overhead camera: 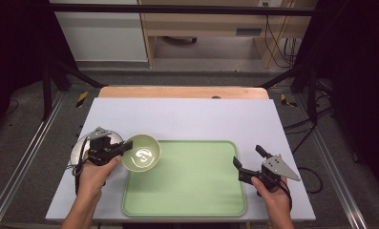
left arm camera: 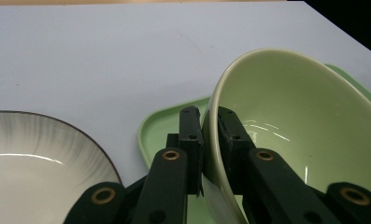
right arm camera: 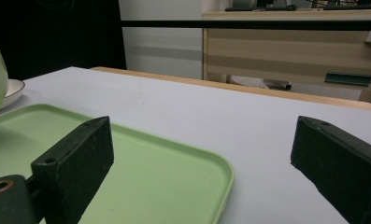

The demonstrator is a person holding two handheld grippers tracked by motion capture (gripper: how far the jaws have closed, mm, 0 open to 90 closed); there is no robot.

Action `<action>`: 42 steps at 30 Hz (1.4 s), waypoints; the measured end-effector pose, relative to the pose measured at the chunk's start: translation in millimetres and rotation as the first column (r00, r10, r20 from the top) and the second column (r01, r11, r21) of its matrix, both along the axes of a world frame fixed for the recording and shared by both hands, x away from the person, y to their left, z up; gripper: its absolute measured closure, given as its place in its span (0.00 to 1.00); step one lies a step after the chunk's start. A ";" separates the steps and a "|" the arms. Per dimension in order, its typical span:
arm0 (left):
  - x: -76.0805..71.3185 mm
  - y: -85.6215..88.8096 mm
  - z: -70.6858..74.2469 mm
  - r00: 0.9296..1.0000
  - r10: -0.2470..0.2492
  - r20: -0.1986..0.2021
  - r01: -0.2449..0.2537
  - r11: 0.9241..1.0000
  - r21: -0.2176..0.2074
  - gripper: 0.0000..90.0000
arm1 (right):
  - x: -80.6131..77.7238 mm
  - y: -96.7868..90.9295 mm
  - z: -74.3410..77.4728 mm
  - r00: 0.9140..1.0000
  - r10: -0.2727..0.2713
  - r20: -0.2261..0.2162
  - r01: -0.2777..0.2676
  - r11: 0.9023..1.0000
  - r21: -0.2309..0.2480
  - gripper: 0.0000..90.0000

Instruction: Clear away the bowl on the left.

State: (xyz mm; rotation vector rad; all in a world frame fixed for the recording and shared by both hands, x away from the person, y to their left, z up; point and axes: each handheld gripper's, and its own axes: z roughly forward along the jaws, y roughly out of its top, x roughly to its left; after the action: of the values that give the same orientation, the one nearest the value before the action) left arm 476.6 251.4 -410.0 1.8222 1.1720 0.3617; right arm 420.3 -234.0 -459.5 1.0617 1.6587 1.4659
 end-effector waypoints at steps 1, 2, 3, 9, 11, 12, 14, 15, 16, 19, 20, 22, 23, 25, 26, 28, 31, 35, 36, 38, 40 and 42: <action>-0.2 -1.5 -0.3 1.000 -0.004 0.000 0.004 1.000 0.002 0.91 | 0.0 0.0 0.0 1.000 0.000 0.000 0.000 1.000 0.000 0.07; -0.4 -3.8 -0.7 1.000 -0.010 0.000 0.010 1.000 0.003 0.91 | -0.1 0.1 0.1 1.000 0.000 0.000 0.000 1.000 0.000 0.07; -0.6 -5.7 -0.9 1.000 -0.013 -0.002 0.013 1.000 0.005 0.91 | -0.2 0.2 0.1 1.000 0.000 0.000 0.000 1.000 -0.001 0.07; -2.0 -15.5 -3.0 1.000 -0.029 -0.003 0.029 1.000 0.003 0.91 | -0.4 -0.6 0.5 1.000 -0.001 0.000 0.001 1.000 0.001 0.07; -2.2 -17.6 -3.7 0.999 -0.037 -0.009 0.037 0.999 0.001 0.91 | -0.4 -0.8 0.5 1.000 -0.002 0.001 0.002 1.000 0.002 0.07; -2.5 -19.4 -4.2 0.999 -0.038 -0.010 0.038 0.999 -0.002 0.91 | -0.4 -0.8 0.5 1.000 -0.002 0.001 0.002 1.000 0.002 0.07; -2.6 -21.0 -4.7 0.999 -0.047 -0.012 0.047 0.999 -0.001 0.91 | -0.4 -0.8 0.5 1.000 -0.002 0.001 0.002 1.000 0.001 0.07; -2.7 -21.9 -4.8 0.999 -0.048 -0.013 0.048 0.999 -0.002 0.91 | -0.4 -0.7 0.5 1.000 -0.002 0.000 0.002 1.000 0.001 0.07; -2.5 -22.3 -4.8 0.999 -0.047 -0.015 0.047 0.999 -0.005 0.91 | -0.3 -0.7 0.4 1.000 -0.002 0.000 0.002 1.000 0.001 0.07; -2.2 -22.5 -4.5 0.999 -0.042 -0.013 0.041 0.999 -0.012 0.91 | -0.1 -0.2 0.1 1.000 -0.001 0.000 0.001 1.000 -0.002 0.07; -2.4 -22.5 -4.2 0.999 -0.043 -0.012 0.043 0.999 -0.016 0.91 | 0.0 -0.1 0.1 1.000 0.000 0.000 0.000 1.000 -0.003 0.07; -2.7 -22.9 -3.8 0.999 -0.043 -0.012 0.043 0.999 -0.021 0.91 | -0.3 0.6 0.2 1.000 0.001 0.001 -0.001 1.000 -0.002 0.07; -2.9 -23.3 -3.4 0.999 -0.044 -0.012 0.044 0.999 -0.020 0.91 | -0.4 0.6 0.3 1.000 0.001 0.000 -0.001 1.000 -0.003 0.07; -3.1 -24.7 -2.7 0.999 -0.049 -0.011 0.049 0.999 -0.022 0.91 | -0.3 0.8 0.3 1.000 0.002 0.000 -0.002 1.000 -0.005 0.07; -3.1 -25.8 -2.5 0.999 -0.052 -0.008 0.052 0.998 -0.020 0.91 | -0.3 0.9 0.2 1.000 0.002 0.000 -0.002 1.000 -0.005 0.07; -3.6 -28.8 -2.2 0.998 -0.058 -0.010 0.058 0.998 -0.024 0.91 | -0.1 1.0 0.1 1.000 0.002 0.001 -0.002 1.000 -0.005 0.07; -4.3 -33.7 -2.3 0.997 -0.070 -0.011 0.070 0.997 -0.021 0.91 | -0.4 0.5 0.5 1.000 0.000 0.000 0.000 1.000 -0.003 0.07; -5.3 -42.9 -3.9 0.996 -0.093 -0.013 0.093 0.996 -0.012 0.91 | -0.6 -0.6 1.0 1.000 -0.003 0.002 0.003 1.000 -0.003 0.07; -5.8 -45.9 -4.6 0.995 -0.099 -0.015 0.099 0.995 -0.014 0.91 | -0.6 -0.8 1.0 1.000 -0.004 0.002 0.004 1.000 -0.002 0.07; -6.4 -49.9 -5.7 0.994 -0.106 -0.018 0.106 0.994 -0.017 0.91 | -0.7 -1.0 1.2 1.000 -0.003 0.004 0.004 1.000 -0.003 0.07; -7.4 -55.7 -7.5 0.992 -0.121 -0.025 0.121 0.993 -0.017 0.91 | -0.8 -0.8 1.1 1.000 -0.002 0.001 0.002 1.000 -0.003 0.07; -8.3 -61.7 -10.7 0.990 -0.139 -0.036 0.138 0.990 -0.020 0.91 | -0.8 -0.6 1.1 1.000 -0.001 0.002 0.001 1.000 -0.003 0.07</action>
State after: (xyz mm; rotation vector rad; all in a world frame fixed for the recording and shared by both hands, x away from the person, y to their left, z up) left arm 468.3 189.7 -420.6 1.8899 1.0633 0.2380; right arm 419.5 -234.6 -458.3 1.0591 1.6589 1.4624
